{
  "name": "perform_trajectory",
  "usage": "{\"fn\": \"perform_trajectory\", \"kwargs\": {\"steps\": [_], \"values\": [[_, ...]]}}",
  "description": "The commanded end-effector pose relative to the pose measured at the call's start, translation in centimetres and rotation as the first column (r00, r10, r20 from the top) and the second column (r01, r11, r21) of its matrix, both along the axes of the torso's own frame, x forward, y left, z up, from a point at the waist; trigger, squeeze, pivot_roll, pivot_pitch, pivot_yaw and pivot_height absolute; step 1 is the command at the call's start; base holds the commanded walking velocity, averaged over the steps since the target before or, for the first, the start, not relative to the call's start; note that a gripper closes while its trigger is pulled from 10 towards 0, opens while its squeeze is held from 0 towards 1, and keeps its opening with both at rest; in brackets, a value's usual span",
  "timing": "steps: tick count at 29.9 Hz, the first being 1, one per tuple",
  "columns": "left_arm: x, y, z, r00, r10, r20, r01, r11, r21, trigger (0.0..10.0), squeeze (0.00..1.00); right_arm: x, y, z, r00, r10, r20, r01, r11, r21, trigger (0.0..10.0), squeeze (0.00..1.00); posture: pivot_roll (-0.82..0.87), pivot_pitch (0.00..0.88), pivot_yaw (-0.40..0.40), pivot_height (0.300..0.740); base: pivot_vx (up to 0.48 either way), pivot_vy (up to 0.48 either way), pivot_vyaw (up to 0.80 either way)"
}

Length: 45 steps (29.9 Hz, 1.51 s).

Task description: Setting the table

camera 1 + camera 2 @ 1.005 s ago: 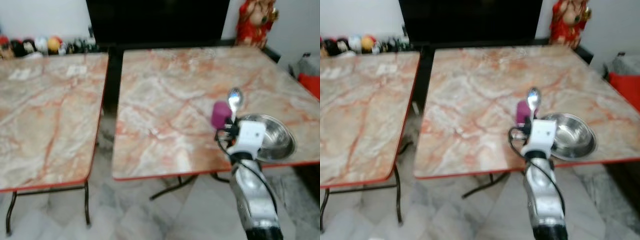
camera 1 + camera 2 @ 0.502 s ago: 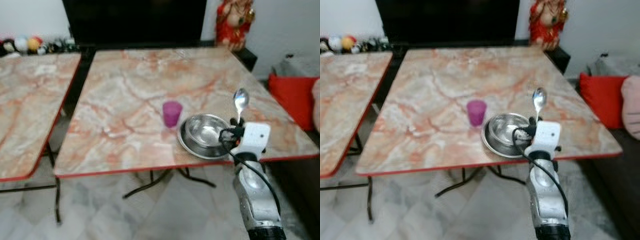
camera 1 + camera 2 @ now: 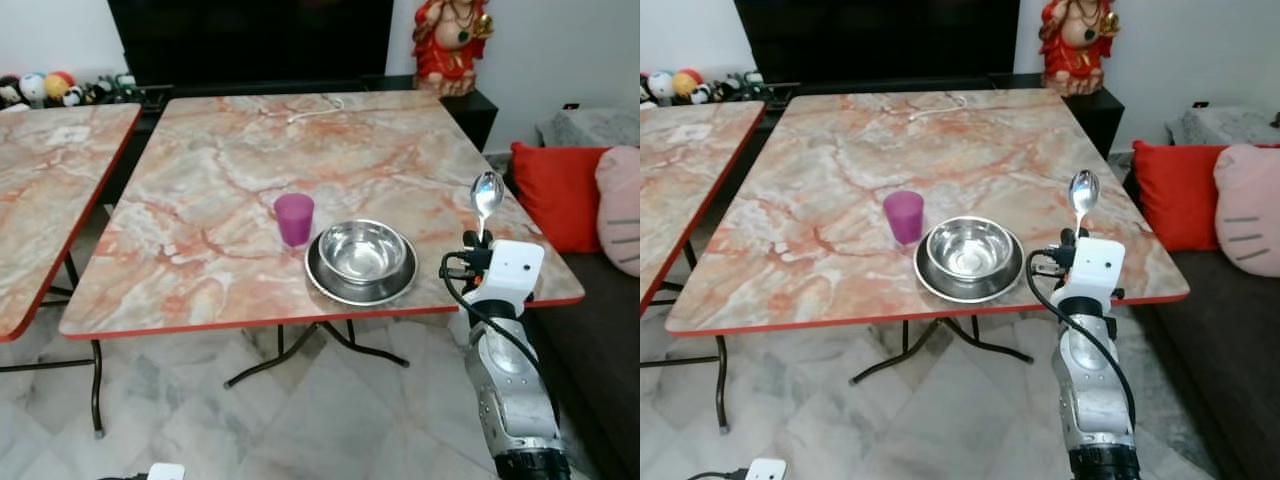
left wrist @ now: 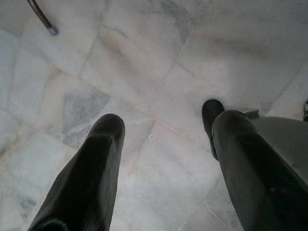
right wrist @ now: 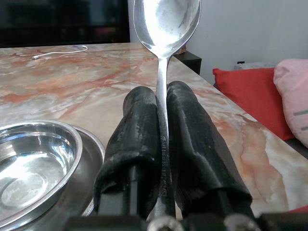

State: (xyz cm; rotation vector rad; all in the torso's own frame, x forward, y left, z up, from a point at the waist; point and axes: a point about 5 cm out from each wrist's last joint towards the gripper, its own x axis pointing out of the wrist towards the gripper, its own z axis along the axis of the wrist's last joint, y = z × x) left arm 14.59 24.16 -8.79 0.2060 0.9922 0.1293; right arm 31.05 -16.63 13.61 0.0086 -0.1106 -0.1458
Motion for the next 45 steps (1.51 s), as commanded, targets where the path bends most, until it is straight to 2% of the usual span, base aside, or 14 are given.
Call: {"fn": "perform_trajectory", "kwargs": {"steps": [1, 13, 17, 20, 25, 30, 33, 34, 35, 37, 39, 40, 42, 45], "values": [[-0.3, 0.2, -0.1, 1.0, 0.02, -0.019, -0.021, 1.0, -0.004, 10.0, 0.0, 0.2, 0.1, 0.3, 1.0, 0.0, 0.009, 0.0, 1.0, -0.005, 10.0, 0.0, -0.1, 0.022, -0.003, 0.74, 0.315, 0.0, 0.0], [-0.4, 0.4, -0.1, 1.0, 0.023, -0.014, -0.023, 1.0, 0.0, 10.0, 0.0, 0.5, 0.2, 0.5, 1.0, 0.004, 0.009, -0.004, 1.0, -0.007, 10.0, 0.0, -0.1, 0.026, -0.003, 0.74, 0.277, 0.0, 0.0], [-0.3, 0.2, -0.1, 1.0, 0.01, -0.014, -0.01, 1.0, -0.004, 10.0, 0.0, 1.0, 0.2, 0.9, 1.0, 0.009, 0.019, -0.009, 1.0, -0.014, 10.0, 0.0, -0.1, 0.029, 0.001, 0.74, 0.0, 0.0, 0.0], [-0.1, 0.0, -0.1, 1.0, 0.008, -0.012, -0.008, 1.0, -0.003, 10.0, 0.0, 2.2, -0.2, 2.3, 0.998, 0.014, 0.058, -0.012, 0.999, -0.034, 10.0, 0.0, -0.11, 0.031, 0.006, 0.74, 0.0, 0.0, 0.0], [0.2, -0.1, 0.0, 1.0, 0.006, -0.009, -0.006, 1.0, -0.004, 10.0, 0.0, 3.2, -0.5, 3.1, 0.998, 0.021, 0.064, -0.019, 0.999, -0.031, 10.0, 0.0, -0.1, 0.027, 0.005, 0.74, 0.0, 0.0, 0.0], [0.6, -0.3, 0.1, 1.0, 0.008, -0.002, -0.008, 1.0, -0.007, 10.0, 0.0, 4.4, -1.4, 3.1, 1.0, -0.026, 0.013, 0.026, 0.998, -0.055, 10.0, 0.0, -0.09, 0.024, 0.008, 0.74, 0.0, 0.0, 0.0], [0.5, -0.3, 0.1, 1.0, 0.011, -0.001, -0.011, 1.0, -0.008, 10.0, 0.0, 5.2, -2.8, 3.0, 0.995, -0.079, -0.067, 0.076, 0.995, -0.058, 10.0, 0.0, -0.09, 0.025, 0.009, 0.74, 0.0, 0.0, 0.0], [0.5, -0.4, 0.0, 1.0, 0.012, -0.003, -0.012, 1.0, -0.009, 10.0, 0.0, 5.6, -3.1, 2.5, 0.989, -0.08, -0.124, 0.077, 0.997, -0.032, 10.0, 0.0, -0.09, 0.027, 0.012, 0.74, 0.0, 0.0, 0.0], [0.5, -0.4, 0.0, 1.0, 0.012, -0.003, -0.012, 1.0, -0.009, 10.0, 0.0, 5.6, -3.1, 2.5, 0.989, -0.08, -0.124, 0.077, 0.997, -0.032, 10.0, 0.0, -0.09, 0.027, 0.012, 0.74, 0.0, 0.0, 0.0], [0.3, -0.4, 0.0, 1.0, 0.011, -0.006, -0.011, 1.0, -0.01, 10.0, 0.0, 5.9, -3.8, 1.8, 0.974, -0.094, -0.206, 0.099, 0.995, 0.012, 10.0, 0.0, -0.09, 0.027, 0.011, 0.74, 0.0, 0.0, 0.0], [0.2, -0.4, -0.1, 1.0, 0.013, -0.008, -0.013, 1.0, -0.011, 10.0, 0.0, 6.0, -4.3, 1.4, 0.963, -0.108, -0.248, 0.118, 0.993, 0.028, 10.0, 0.0, -0.09, 0.031, 0.008, 0.74, 0.0, 0.0, 0.0], [0.1, -0.4, -0.1, 1.0, 0.014, -0.01, -0.014, 1.0, -0.014, 10.0, 0.0, 6.2, -4.5, 0.9, 0.953, -0.08, -0.294, 0.104, 0.992, 0.069, 10.0, 0.0, -0.09, 0.031, 0.007, 0.74, 0.0, 0.0, 0.0], [0.0, -0.5, -0.2, 1.0, 0.016, -0.013, -0.016, 1.0, -0.016, 10.0, 0.0, 6.4, -4.3, 0.4, 0.944, -0.042, -0.327, 0.086, 0.989, 0.119, 10.0, 0.0, -0.09, 0.033, 0.007, 0.74, 0.0, 0.0, 0.0], [-0.2, -0.5, -0.2, 1.0, 0.016, -0.017, -0.016, 1.0, -0.018, 10.0, 0.0, 6.5, -4.2, 0.3, 0.936, -0.031, -0.35, 0.08, 0.989, 0.125, 10.0, 0.0, -0.08, 0.036, 0.007, 0.74, 0.0, 0.0, 0.0]]}}
